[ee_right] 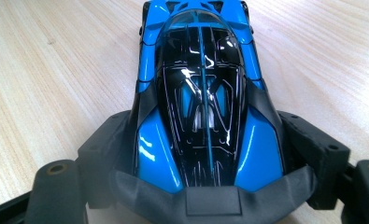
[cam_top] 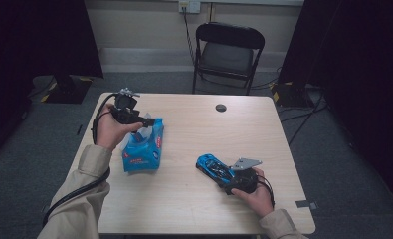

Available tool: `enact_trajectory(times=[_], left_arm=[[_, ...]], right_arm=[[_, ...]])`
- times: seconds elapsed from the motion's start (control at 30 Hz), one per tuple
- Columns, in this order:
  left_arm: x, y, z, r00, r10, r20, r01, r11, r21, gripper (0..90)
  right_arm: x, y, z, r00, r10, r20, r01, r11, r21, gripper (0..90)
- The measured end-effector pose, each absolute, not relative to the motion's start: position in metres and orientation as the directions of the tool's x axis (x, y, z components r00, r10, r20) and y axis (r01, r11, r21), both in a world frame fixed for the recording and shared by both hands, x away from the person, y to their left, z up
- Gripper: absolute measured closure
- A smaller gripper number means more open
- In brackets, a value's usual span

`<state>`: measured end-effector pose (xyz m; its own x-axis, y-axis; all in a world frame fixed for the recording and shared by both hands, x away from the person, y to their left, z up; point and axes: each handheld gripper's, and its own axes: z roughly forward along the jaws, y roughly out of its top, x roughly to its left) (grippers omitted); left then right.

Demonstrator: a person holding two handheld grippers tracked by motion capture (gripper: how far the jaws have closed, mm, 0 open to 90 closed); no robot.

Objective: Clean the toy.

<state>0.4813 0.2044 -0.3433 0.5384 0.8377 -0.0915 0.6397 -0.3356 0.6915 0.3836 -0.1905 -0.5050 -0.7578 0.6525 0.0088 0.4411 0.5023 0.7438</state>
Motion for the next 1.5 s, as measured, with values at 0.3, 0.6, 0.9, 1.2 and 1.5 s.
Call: enact_trajectory(times=[0.3,0.6,0.9,1.2,1.5], left_arm=[[0.487,0.207,-0.37,0.525,0.847,-0.083,0.658,-0.342,0.671,36.2],[0.49,0.208,-0.384,0.554,0.825,-0.111,0.664,-0.357,0.657,70.8],[0.491,0.212,-0.374,0.556,0.821,-0.131,0.664,-0.344,0.663,87.9],[0.489,0.216,-0.353,0.548,0.824,-0.143,0.663,-0.324,0.674,88.4],[0.489,0.22,-0.332,0.54,0.828,-0.153,0.658,-0.301,0.691,88.6]], right_arm=[[0.384,-0.19,-0.505,-0.758,0.652,0.009,0.441,0.502,0.744,23.7],[0.384,-0.191,-0.505,-0.759,0.65,0.008,0.44,0.504,0.743,23.7],[0.384,-0.191,-0.505,-0.759,0.652,0.009,0.441,0.503,0.744,23.7],[0.384,-0.191,-0.505,-0.759,0.651,0.009,0.441,0.503,0.744,23.7],[0.384,-0.191,-0.505,-0.759,0.652,0.01,0.441,0.503,0.743,23.7]])
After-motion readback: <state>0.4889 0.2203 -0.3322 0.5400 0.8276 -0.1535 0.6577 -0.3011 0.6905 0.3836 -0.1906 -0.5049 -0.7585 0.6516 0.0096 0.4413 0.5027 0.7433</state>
